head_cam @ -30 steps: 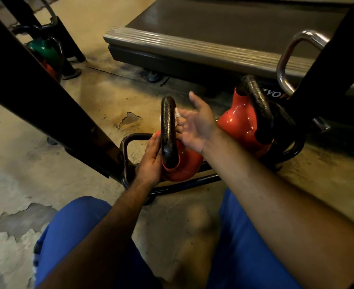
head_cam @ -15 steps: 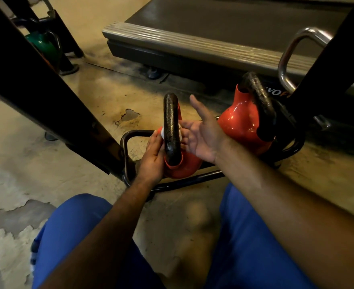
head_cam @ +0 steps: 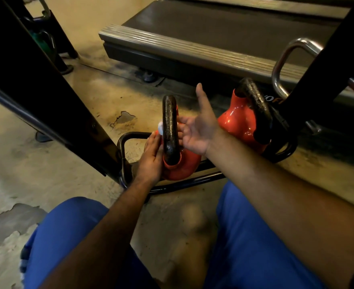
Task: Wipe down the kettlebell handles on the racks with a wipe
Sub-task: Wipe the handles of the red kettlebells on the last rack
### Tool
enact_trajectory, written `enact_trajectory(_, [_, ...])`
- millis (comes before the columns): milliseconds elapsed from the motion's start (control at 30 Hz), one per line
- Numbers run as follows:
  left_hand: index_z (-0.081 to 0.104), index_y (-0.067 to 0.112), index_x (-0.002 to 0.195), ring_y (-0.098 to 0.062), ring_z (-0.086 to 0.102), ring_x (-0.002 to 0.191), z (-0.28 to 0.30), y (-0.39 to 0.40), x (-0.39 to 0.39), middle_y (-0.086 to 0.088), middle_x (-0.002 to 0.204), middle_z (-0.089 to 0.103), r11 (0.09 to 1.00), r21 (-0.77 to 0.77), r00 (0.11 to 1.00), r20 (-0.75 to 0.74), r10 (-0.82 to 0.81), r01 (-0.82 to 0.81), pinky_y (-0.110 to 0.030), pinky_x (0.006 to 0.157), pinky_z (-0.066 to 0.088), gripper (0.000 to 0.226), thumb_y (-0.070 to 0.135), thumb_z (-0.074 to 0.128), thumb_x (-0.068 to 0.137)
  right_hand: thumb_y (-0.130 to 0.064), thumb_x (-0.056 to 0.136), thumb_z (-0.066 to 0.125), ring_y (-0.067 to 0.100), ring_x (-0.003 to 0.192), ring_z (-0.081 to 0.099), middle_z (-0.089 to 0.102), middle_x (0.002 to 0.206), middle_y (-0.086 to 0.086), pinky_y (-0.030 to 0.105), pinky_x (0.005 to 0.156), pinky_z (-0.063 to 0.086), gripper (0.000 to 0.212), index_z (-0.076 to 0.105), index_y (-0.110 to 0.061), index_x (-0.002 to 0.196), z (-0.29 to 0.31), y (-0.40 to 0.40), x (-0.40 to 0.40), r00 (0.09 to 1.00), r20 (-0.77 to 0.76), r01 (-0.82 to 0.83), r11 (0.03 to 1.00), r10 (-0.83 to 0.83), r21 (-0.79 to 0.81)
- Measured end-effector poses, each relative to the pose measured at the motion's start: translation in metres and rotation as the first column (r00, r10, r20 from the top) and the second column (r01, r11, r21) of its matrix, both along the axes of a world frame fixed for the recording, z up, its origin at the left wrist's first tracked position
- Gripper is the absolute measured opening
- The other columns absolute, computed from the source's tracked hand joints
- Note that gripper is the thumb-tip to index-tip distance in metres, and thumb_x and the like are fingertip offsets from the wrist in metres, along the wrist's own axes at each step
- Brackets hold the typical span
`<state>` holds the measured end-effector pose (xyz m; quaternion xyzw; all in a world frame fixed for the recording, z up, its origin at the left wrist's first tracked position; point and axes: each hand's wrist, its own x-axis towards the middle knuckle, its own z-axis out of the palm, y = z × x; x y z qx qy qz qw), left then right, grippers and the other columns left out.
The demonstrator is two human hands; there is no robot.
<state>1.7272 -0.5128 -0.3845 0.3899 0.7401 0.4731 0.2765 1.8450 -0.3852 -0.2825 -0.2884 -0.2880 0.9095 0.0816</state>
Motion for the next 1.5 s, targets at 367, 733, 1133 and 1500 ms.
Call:
enact_trajectory(367, [0.022,0.038,0.152,-0.001,0.011,0.145,0.009,-0.003,0.006,0.011,0.162,0.016,0.999,-0.028,0.999,-0.032,-0.017,0.016,-0.032,0.119,0.014,0.049,0.038,0.036,0.105,-0.077,0.068,0.069,0.045,0.121,0.057,0.046,0.145,0.027,0.052,0.092,0.055,0.122,0.026,-0.001,0.154,0.024,0.01,-0.027,0.974,0.079,0.219,0.971,-0.212,-0.095])
enact_trajectory(733, [0.026,0.032,0.153,-0.013,0.015,0.15,-0.001,0.0,0.002,0.006,0.163,0.018,1.0,-0.012,0.997,-0.077,-0.001,0.0,-0.046,0.122,0.019,0.062,0.053,0.03,0.095,-0.08,0.079,0.056,0.032,0.098,0.065,0.064,0.121,0.023,0.043,0.094,0.052,0.102,0.046,0.002,0.139,0.018,-0.001,-0.025,0.971,0.089,0.217,0.974,-0.222,0.057])
enact_trajectory(1133, [0.026,0.028,0.155,-0.013,0.012,0.15,-0.002,-0.001,-0.002,0.004,0.164,0.017,0.997,-0.072,0.993,-0.112,-0.031,0.023,-0.043,0.123,0.017,0.056,0.045,0.033,0.102,-0.073,0.094,0.034,0.027,0.104,0.065,0.069,0.106,0.015,0.038,0.096,0.051,0.082,0.061,-0.003,0.126,0.013,-0.013,0.003,0.939,0.341,-0.142,0.949,0.039,0.283])
enact_trajectory(1500, [0.022,0.033,0.155,-0.012,0.015,0.15,0.001,0.001,-0.007,0.007,0.163,0.018,0.991,-0.119,0.98,-0.185,-0.076,0.054,-0.046,0.12,0.024,0.06,0.052,0.029,0.098,-0.026,0.098,0.052,0.017,0.066,0.062,0.067,0.079,0.008,0.032,0.075,0.051,0.019,0.062,-0.015,0.086,0.005,-0.025,0.003,0.886,0.431,-0.031,0.904,-0.172,0.426])
